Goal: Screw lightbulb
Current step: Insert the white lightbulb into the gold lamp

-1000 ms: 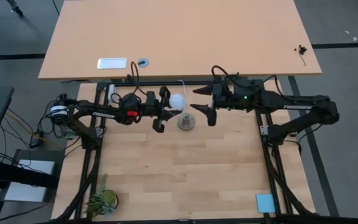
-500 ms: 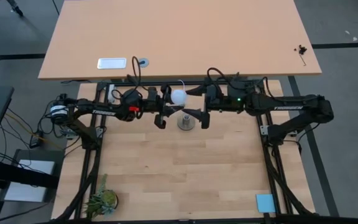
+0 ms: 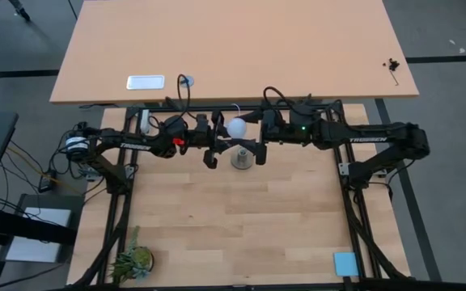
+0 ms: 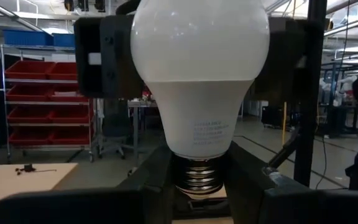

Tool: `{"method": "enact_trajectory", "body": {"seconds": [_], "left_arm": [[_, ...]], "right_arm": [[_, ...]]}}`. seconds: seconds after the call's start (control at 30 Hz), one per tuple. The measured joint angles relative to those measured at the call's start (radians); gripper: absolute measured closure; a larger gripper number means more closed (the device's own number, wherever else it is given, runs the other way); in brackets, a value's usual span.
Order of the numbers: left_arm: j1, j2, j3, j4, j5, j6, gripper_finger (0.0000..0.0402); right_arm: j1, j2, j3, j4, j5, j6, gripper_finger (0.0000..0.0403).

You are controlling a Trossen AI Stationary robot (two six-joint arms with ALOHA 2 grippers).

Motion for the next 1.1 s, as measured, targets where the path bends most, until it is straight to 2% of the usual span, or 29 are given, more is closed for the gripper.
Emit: {"method": "enact_trajectory", "body": {"seconds": [0.4, 0.7, 0.87, 1.1], "left_arm": [[0.0, 0.001, 0.0, -0.004, 0.0, 0.0, 0.03], [0.0, 0.0, 0.0, -0.022, 0.004, 0.001, 0.03], [0.0, 0.0, 0.0, -0.038, 0.001, 0.0, 0.0288], [0.0, 0.0, 0.0, -0.042, -0.001, -0.004, 0.0276]], "right_arm": [[-0.005, 0.022, 0.0, -0.01, -0.022, 0.007, 0.0066], [-0.008, 0.022, 0.0, -0.027, -0.021, -0.024, 0.0169], [-0.012, 0.022, 0.0, -0.035, -0.022, -0.024, 0.0169], [-0.012, 0.022, 0.0, -0.037, -0.023, -0.019, 0.0132]]}}
